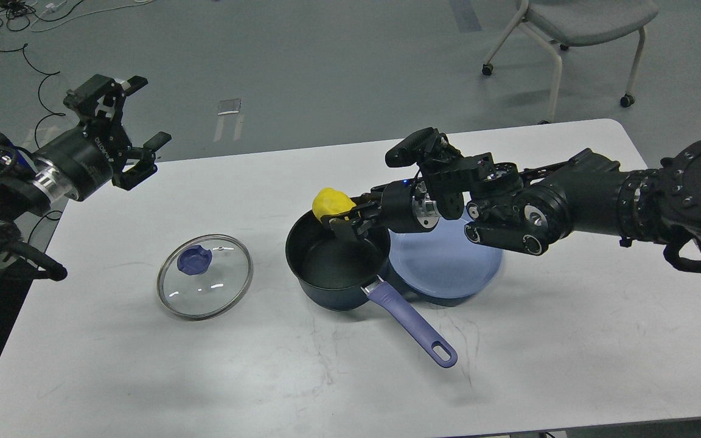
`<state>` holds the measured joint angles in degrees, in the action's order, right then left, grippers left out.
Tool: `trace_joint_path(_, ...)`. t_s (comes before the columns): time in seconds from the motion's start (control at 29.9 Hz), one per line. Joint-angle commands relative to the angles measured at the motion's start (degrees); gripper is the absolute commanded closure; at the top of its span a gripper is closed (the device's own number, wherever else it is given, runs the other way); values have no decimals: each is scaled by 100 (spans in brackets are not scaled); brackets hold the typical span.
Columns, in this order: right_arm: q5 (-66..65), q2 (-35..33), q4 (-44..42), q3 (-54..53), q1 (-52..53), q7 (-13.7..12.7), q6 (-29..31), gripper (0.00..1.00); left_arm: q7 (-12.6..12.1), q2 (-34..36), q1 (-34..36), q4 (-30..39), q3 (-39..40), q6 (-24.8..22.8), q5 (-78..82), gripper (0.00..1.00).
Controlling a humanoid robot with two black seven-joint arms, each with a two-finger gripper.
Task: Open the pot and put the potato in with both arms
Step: 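Lower the potato into the saucepan and open the right gripper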
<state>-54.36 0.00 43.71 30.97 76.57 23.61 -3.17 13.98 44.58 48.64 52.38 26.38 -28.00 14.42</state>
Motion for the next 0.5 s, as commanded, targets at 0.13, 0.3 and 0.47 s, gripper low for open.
trace_joint_path(0.13, 153, 0, 50, -21, 42, 3, -44, 9, 0, -10, -4, 0, -2, 0, 8, 2)
trace_joint_path(0.3, 153, 0, 85, -38, 42, 3, -70, 9, 0, -10, -12, 0, -2, 0, 8, 2)
trace_joint_path(0.47, 250, 0, 76, -161, 60, 3, -88, 8, -9, -10, -21, 0, -2, 0, 0, 2)
